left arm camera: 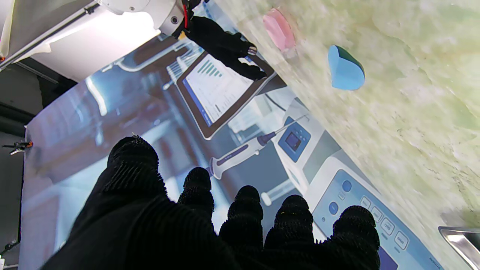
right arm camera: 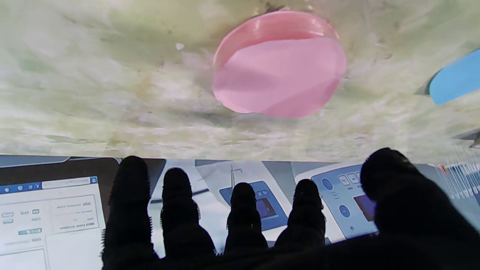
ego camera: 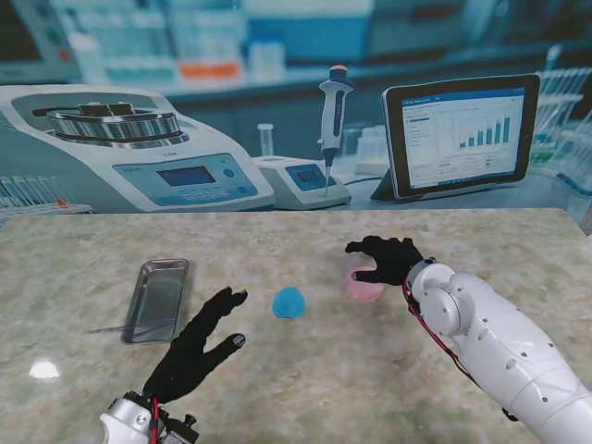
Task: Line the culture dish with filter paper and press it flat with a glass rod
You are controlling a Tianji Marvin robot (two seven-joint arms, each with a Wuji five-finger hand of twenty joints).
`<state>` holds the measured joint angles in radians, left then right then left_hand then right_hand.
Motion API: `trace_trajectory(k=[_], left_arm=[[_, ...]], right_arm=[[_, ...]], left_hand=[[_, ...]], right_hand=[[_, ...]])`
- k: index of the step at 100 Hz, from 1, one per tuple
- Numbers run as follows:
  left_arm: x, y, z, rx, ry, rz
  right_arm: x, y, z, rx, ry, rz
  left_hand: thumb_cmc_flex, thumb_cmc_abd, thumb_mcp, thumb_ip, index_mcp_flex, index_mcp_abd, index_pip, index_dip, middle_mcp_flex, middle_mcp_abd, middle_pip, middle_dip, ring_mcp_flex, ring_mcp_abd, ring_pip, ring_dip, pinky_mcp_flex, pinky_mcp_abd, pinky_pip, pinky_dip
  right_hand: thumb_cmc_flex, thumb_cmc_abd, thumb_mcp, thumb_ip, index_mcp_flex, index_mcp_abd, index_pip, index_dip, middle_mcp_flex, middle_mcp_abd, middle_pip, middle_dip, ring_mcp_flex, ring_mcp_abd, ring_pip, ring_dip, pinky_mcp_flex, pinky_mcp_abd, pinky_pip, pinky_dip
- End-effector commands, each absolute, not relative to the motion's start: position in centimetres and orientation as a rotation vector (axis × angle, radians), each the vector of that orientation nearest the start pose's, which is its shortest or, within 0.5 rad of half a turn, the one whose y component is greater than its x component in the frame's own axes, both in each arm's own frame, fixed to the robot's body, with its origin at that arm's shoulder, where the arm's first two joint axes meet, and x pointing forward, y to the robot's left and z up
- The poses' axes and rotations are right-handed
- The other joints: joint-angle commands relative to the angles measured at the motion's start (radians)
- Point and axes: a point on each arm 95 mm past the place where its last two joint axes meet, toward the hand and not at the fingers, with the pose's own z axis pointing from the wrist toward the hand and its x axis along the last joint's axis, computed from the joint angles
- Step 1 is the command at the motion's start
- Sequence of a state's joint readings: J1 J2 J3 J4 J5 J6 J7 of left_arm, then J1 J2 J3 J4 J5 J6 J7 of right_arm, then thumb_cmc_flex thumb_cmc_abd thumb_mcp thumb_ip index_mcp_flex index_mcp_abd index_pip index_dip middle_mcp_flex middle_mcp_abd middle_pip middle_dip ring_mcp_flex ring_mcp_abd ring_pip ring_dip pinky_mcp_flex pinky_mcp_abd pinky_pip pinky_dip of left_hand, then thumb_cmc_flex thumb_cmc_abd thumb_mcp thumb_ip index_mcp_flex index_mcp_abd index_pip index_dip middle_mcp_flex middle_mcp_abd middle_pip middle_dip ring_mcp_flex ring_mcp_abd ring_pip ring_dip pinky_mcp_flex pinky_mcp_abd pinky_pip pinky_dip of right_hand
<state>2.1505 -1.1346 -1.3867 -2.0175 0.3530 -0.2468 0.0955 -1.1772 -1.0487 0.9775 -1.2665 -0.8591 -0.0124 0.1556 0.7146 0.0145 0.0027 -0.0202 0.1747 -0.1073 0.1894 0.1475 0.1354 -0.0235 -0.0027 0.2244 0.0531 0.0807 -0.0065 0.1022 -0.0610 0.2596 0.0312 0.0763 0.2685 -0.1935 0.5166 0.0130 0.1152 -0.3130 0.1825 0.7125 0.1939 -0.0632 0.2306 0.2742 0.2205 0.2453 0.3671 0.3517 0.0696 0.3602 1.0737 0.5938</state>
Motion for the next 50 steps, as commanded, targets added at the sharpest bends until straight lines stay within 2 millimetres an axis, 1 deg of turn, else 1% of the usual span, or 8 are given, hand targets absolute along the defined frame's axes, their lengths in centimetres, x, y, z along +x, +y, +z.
trace_trajectory(k=[1,8,10,20,26,39,48,50], left_arm=[[24.3,-1.8,-30.9,-1.836,1.01,-2.164],[24.3,-1.8,-30.9,-1.837,1.011,-2.161],[24.3,-1.8,-30.9,-1.837,1.011,-2.16],[24.3,-1.7,-31.0,-1.841,1.012,-2.156],[24.3,-1.7,-31.0,-1.843,1.012,-2.154],[24.3,-1.7,-31.1,-1.846,1.011,-2.152],[24.3,-1.7,-31.2,-1.848,1.012,-2.15],[24.3,-1.7,-31.2,-1.849,1.013,-2.15]], right_arm=[[49.1,-1.9,-33.1,1.275,1.75,1.239],[49.3,-1.9,-33.2,1.247,1.796,1.199],[49.4,-1.9,-33.3,1.242,1.804,1.195],[49.5,-1.7,-33.7,1.24,1.826,1.193],[49.5,-1.7,-34.0,1.235,1.841,1.187],[49.5,-1.6,-34.6,1.241,1.858,1.169],[49.5,-1.5,-35.2,1.249,1.862,1.16],[49.5,-1.4,-35.3,1.25,1.861,1.158]], left_hand=[[0.009,0.032,-0.016,0.015,-0.005,-0.032,0.02,0.008,-0.019,-0.012,0.006,0.015,-0.027,-0.032,-0.007,0.016,-0.002,-0.027,-0.043,0.022],[0.009,0.031,-0.017,0.014,-0.005,-0.031,0.02,0.008,-0.019,-0.011,0.006,0.016,-0.027,-0.031,-0.007,0.017,-0.002,-0.027,-0.043,0.022],[0.009,0.031,-0.016,0.014,-0.005,-0.029,0.02,0.008,-0.019,-0.01,0.006,0.016,-0.028,-0.031,-0.007,0.017,-0.002,-0.027,-0.043,0.022],[0.009,0.031,-0.016,0.014,-0.003,-0.03,0.02,0.009,-0.019,-0.009,0.007,0.017,-0.027,-0.031,-0.007,0.017,-0.002,-0.028,-0.043,0.022],[0.01,0.031,-0.016,0.015,-0.003,-0.031,0.02,0.008,-0.019,-0.007,0.007,0.018,-0.027,-0.031,-0.007,0.017,-0.002,-0.028,-0.044,0.022],[0.01,0.031,-0.016,0.015,-0.004,-0.03,0.021,0.009,-0.019,-0.006,0.007,0.019,-0.028,-0.03,-0.007,0.016,-0.002,-0.028,-0.044,0.022],[0.009,0.031,-0.016,0.014,-0.004,-0.031,0.021,0.009,-0.019,-0.007,0.007,0.02,-0.027,-0.031,-0.007,0.016,-0.002,-0.028,-0.043,0.022],[0.009,0.031,-0.016,0.014,-0.005,-0.03,0.021,0.009,-0.019,-0.007,0.007,0.02,-0.028,-0.031,-0.007,0.016,-0.002,-0.029,-0.043,0.022]], right_hand=[[-0.034,-0.067,0.04,-0.026,-0.026,-0.044,-0.032,0.052,-0.028,0.019,-0.028,0.027,0.023,0.042,0.02,0.019,0.021,0.064,0.04,0.033],[-0.028,-0.112,0.063,-0.027,-0.026,-0.057,-0.031,0.092,-0.035,0.03,-0.025,0.066,0.03,0.065,0.026,0.026,0.048,0.084,0.044,0.04],[-0.025,-0.126,0.071,-0.029,-0.027,-0.059,-0.024,0.113,-0.038,0.032,-0.017,0.09,0.032,0.07,0.027,0.028,0.054,0.089,0.042,0.041],[-0.012,-0.163,0.077,-0.037,-0.034,-0.078,-0.001,0.162,-0.036,0.031,-0.005,0.13,0.036,0.075,0.027,0.03,0.058,0.095,0.039,0.043],[-0.019,-0.169,0.074,-0.04,-0.037,-0.072,-0.008,0.161,-0.033,0.032,-0.003,0.133,0.034,0.073,0.023,0.028,0.054,0.095,0.035,0.042],[-0.032,-0.171,0.078,-0.048,-0.014,-0.04,-0.085,0.103,-0.029,0.034,-0.013,0.11,0.035,0.065,0.009,0.019,0.049,0.097,0.019,0.036],[-0.017,-0.163,0.08,-0.047,-0.01,-0.036,-0.095,0.095,-0.027,0.035,-0.01,0.106,0.045,0.049,0.015,0.02,0.051,0.095,0.02,0.036],[0.002,-0.149,0.067,-0.046,-0.01,-0.033,-0.094,0.096,-0.028,0.035,0.0,0.108,0.048,0.048,0.02,0.022,0.053,0.092,0.022,0.037]])
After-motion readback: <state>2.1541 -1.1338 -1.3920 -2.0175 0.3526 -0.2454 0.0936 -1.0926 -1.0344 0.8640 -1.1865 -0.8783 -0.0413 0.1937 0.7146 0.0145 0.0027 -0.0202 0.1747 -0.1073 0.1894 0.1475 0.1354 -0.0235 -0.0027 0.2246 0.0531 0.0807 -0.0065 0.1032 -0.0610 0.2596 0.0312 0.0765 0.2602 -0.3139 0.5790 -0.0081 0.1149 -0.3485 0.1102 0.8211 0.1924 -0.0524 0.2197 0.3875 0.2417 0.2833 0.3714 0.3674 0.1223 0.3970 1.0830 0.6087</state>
